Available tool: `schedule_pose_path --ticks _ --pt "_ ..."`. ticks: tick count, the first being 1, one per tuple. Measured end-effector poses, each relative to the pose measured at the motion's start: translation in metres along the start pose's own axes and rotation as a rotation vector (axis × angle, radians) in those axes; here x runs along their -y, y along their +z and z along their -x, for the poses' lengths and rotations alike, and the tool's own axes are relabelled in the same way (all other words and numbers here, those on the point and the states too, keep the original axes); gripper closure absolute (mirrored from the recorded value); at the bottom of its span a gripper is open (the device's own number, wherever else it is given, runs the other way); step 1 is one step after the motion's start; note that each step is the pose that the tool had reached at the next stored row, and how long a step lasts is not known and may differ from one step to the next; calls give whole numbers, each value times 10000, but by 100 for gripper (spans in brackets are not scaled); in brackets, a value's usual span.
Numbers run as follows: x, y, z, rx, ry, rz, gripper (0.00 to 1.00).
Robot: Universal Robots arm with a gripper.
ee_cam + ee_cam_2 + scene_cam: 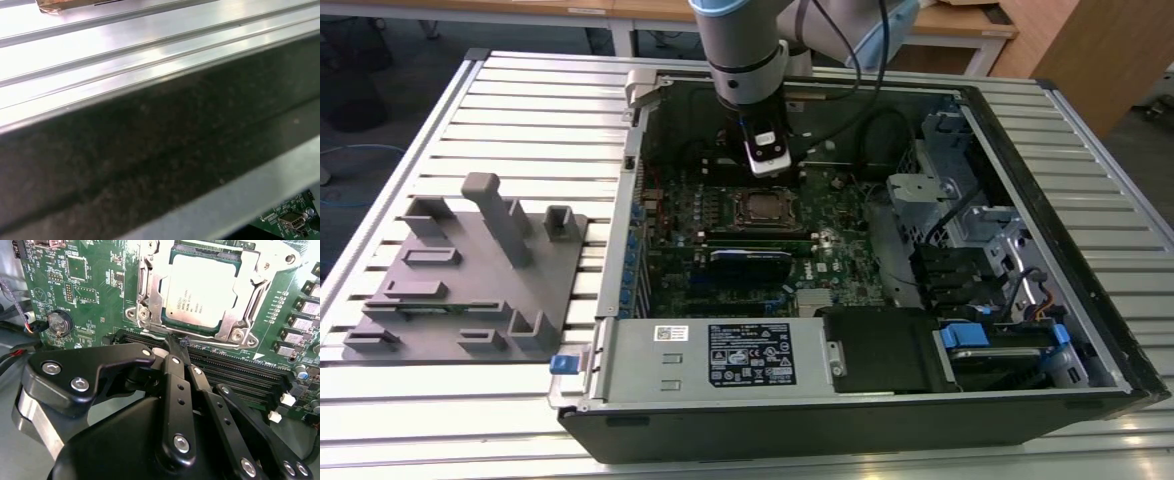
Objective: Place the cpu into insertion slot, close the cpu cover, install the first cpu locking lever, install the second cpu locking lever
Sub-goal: 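Install the first cpu locking lever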
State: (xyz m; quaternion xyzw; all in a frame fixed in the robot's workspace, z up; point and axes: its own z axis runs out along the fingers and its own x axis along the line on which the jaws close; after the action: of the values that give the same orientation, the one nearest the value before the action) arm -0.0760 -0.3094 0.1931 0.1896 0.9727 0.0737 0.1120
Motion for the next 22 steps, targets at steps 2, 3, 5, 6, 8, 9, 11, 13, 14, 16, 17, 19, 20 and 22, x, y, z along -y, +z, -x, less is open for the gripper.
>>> schedule_pose_path --ticks 2,3,5,6,8,9,11,13,14,16,17,19,20,22 --pt "-4 -23 5 0 1 -2 90" --pt "-7 -40 8 0 2 -3 90" --pt "-12 -64 12 1 3 -3 90" --pt "-13 -67 13 0 4 -2 90" --pt "-13 -66 13 5 4 2 90" --pt "-11 -67 13 11 4 14 90" --pt "-4 -68 16 9 20 84 90" --pt "5 -69 20 -2 34 150 90" --pt "13 -69 24 -14 44 188 90" --pt "34 -71 32 -39 64 260 90" --pt "44 -73 36 -52 74 300 90" --pt "62 -74 44 -84 101 407 90" --pt "70 -74 47 -100 117 469 90" --pt "80 -73 51 -139 153 616 90"
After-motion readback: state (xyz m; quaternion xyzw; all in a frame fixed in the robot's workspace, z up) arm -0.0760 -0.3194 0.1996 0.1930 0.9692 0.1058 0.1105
